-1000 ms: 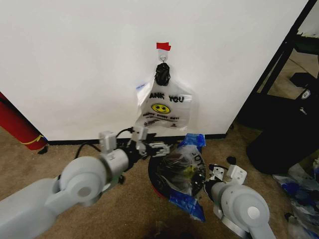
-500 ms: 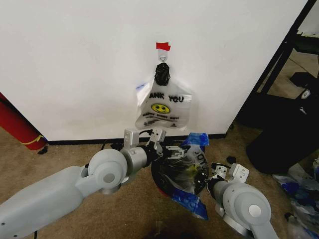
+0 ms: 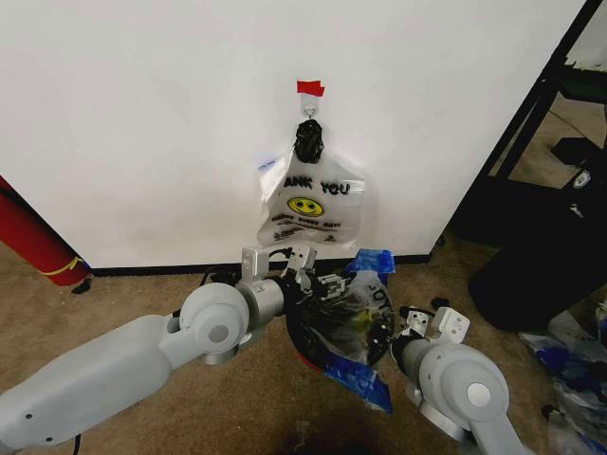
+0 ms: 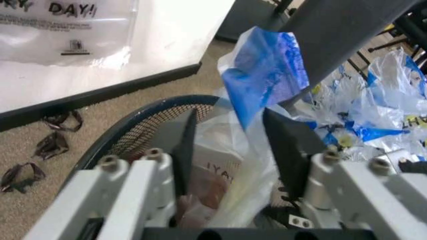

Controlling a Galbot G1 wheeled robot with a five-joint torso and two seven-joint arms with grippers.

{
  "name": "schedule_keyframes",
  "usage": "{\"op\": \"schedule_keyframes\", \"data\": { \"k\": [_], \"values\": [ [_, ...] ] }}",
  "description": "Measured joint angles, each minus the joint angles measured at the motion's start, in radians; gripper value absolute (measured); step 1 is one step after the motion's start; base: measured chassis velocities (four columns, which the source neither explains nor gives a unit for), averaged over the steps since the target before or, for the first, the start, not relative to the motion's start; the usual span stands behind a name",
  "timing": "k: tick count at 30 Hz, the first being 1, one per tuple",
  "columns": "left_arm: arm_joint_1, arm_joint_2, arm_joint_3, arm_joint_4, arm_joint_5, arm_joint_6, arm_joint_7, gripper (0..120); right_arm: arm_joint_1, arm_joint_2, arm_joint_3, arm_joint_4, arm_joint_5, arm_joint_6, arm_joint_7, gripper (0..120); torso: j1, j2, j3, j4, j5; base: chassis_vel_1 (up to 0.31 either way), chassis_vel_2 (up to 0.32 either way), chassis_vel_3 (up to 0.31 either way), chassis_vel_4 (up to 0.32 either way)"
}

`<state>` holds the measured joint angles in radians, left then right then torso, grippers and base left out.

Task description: Pick up the garbage bag from the wall and place it over the trash bin.

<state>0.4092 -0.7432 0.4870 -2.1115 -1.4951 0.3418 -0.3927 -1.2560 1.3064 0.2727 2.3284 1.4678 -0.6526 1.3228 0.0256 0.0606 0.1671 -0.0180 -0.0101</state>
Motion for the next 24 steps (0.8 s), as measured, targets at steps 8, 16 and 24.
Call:
{"op": "schedule_keyframes", "data": {
  "k": [8, 16, 24],
  "values": [
    [-0.001, -0.022, 0.0, 0.022, 0.002, -0.007, -0.002, 9, 0.001, 0.0, -0.007, -0.003, -0.003, 0.0, 0.0, 0, 0.0, 0.0, 0.0, -0.0001, 0.0, 0.0, 0.0, 0.0, 0.0],
    [-0.021, -0.024, -0.01, 0.046, 0.0, -0.012, -0.009, 0, 0.007, 0.001, -0.01, -0.012, -0.003, -0.001, -0.003, 0, 0.0, 0.0, 0.0, -0.0001, 0.0, 0.0, 0.0, 0.0, 0.0],
    [-0.036, -0.039, -0.01, 0.111, -0.011, -0.004, -0.083, 0, 0.01, 0.005, -0.022, -0.02, -0.027, -0.01, -0.02, 0, 0.0, 0.0, 0.0, -0.0001, -0.0001, 0.0, 0.0, 0.0, 0.0]
  ]
}}
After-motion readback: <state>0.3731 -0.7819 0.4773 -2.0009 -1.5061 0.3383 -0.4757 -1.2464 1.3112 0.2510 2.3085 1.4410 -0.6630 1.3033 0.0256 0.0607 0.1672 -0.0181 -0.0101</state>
